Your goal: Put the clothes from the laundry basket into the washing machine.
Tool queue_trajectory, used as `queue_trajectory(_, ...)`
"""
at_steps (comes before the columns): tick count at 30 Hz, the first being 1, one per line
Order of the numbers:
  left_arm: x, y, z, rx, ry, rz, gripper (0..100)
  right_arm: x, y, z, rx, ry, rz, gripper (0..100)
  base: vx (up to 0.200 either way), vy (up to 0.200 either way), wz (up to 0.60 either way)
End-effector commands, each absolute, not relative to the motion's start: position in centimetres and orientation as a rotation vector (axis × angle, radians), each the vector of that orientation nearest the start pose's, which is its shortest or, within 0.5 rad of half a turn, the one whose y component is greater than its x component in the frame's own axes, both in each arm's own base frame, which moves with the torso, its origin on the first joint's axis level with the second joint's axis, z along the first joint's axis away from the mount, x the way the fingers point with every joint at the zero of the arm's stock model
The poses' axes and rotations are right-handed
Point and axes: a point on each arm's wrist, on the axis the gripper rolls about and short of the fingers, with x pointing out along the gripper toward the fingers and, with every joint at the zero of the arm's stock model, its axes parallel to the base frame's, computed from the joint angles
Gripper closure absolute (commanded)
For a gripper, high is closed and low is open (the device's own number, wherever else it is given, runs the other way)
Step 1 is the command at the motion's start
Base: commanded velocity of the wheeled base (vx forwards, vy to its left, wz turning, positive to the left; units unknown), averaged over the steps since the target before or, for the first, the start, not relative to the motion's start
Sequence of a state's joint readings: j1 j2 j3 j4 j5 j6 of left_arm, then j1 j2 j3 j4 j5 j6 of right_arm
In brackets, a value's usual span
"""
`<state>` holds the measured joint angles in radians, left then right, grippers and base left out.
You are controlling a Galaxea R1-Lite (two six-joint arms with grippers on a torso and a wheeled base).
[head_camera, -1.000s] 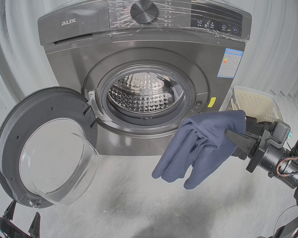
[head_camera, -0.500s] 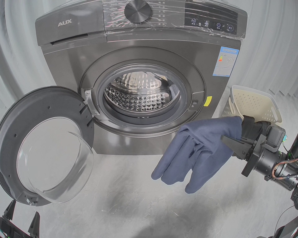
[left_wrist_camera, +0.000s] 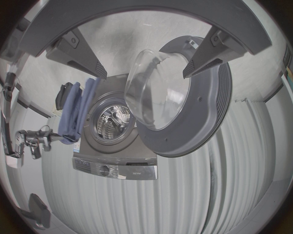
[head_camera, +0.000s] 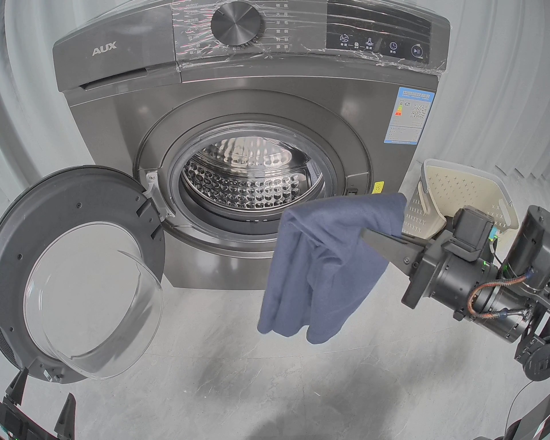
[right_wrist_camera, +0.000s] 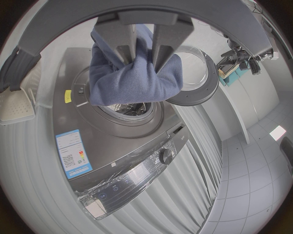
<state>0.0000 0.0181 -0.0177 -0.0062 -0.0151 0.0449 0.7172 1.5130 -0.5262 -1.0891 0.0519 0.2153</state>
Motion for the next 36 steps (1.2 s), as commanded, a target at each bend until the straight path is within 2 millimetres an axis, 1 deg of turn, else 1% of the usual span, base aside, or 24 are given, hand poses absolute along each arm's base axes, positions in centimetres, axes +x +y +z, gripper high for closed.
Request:
queue_trajectory(1,-2.3,-0.1,7.7,0.069,-0.013,-0.059,0,19.3,18.4,20.3,0.247,-0.018,0.809,100,0.000,0.000,0.00)
queue_trajectory(8,-2.3,-0.1,7.7,0.063,-0.016,-0.062,0,20.1,20.1,20.5,0.297,-0.049,0.824,100,0.000,0.000,0.00)
queue_trajectory(9,-2.4,-0.1,8.1,0.049,-0.043,-0.051,0,20.1,20.3,20.4,0.299,-0.051,0.826,100,0.000,0.000,0.00)
queue_trajectory(10,-2.7,-0.1,9.5,0.014,-0.118,-0.048,0,20.1,20.4,20.4,0.299,-0.051,0.829,100,0.000,0.000,0.00)
queue_trajectory(11,-3.4,-0.2,12.3,-0.013,-0.245,-0.045,0,20.1,20.4,20.3,0.299,-0.050,0.830,100,0.000,0.000,0.00)
queue_trajectory(12,-3.4,-0.2,12.3,-0.013,-0.245,-0.045,0,20.1,20.4,20.3,0.299,-0.050,0.830,100,0.000,0.000,0.00)
queue_trajectory(13,-3.7,-0.3,15.9,-0.017,-0.307,-0.057,0,20.3,20.6,20.3,0.298,-0.049,0.832,100,0.000,0.000,0.00)
queue_trajectory(14,-2.6,-0.4,16.5,-0.003,-0.244,-0.087,0,20.6,20.9,20.4,0.301,-0.056,0.832,100,0.000,0.000,0.00)
queue_trajectory(15,-2.3,-0.4,16.5,0.004,-0.219,-0.110,0,20.7,21.0,20.5,0.302,-0.059,0.833,100,0.000,0.000,0.00)
queue_trajectory(17,-0.2,-0.8,16.2,0.024,-0.081,-0.319,0,20.6,21.6,20.9,0.318,-0.088,0.850,100,0.000,0.000,0.00)
queue_trajectory(18,-0.1,-0.8,16.2,0.024,-0.074,-0.331,0,20.6,21.6,21.0,0.319,-0.093,0.850,100,0.000,0.000,0.00)
queue_trajectory(20,2.3,-1.1,16.4,0.005,0.062,-0.499,0,20.6,21.8,21.5,0.335,-0.123,0.858,100,0.000,0.000,0.00)
queue_trajectory(21,2.4,-1.1,16.4,0.004,0.069,-0.502,0,20.6,21.8,21.5,0.336,-0.125,0.859,100,0.000,0.000,0.00)
queue_trajectory(22,4.1,-1.1,16.8,0.017,0.130,-0.537,0,20.7,21.8,21.8,0.344,-0.133,0.860,100,0.000,0.000,0.00)
queue_trajectory(23,5.2,-1.1,17.1,0.029,0.160,-0.558,0,20.7,21.8,21.9,0.346,-0.137,0.860,100,0.000,0.000,0.00)
queue_trajectory(24,6.1,-1.2,17.2,0.037,0.184,-0.577,0,20.7,21.8,22.2,0.349,-0.144,0.861,100,0.000,0.000,0.00)
queue_trajectory(25,6.1,-1.2,17.2,0.037,0.184,-0.577,0,20.7,21.8,22.2,0.349,-0.144,0.861,100,0.000,0.000,0.00)
queue_trajectory(26,7.2,-1.4,17.3,0.042,0.207,-0.608,0,20.8,21.9,22.5,0.357,-0.157,0.861,100,0.000,0.000,0.00)
queue_trajectory(28,9.4,-2.4,17.4,0.045,0.213,-0.690,0,21.2,22.1,23.3,0.383,-0.175,0.861,100,0.000,0.000,0.00)
queue_trajectory(29,9.9,-2.6,17.3,0.046,0.217,-0.703,0,21.3,22.1,23.3,0.386,-0.174,0.858,100,0.000,0.000,0.00)
queue_trajectory(32,12.7,-4.0,16.8,0.043,0.242,-0.716,0,21.8,22.4,23.2,0.390,-0.171,0.853,100,0.000,0.000,0.00)
queue_trajectory(33,12.9,-4.2,16.8,0.044,0.239,-0.719,0,21.8,22.4,23.2,0.391,-0.173,0.853,100,0.000,0.000,0.00)
queue_trajectory(35,14.9,-5.4,16.3,0.038,0.251,-0.739,0,21.9,22.5,23.1,0.389,-0.168,0.851,100,0.000,0.000,0.00)
queue_trajectory(36,15.0,-5.5,16.2,0.037,0.253,-0.738,0,21.9,22.5,23.2,0.389,-0.170,0.851,100,0.000,0.000,0.00)
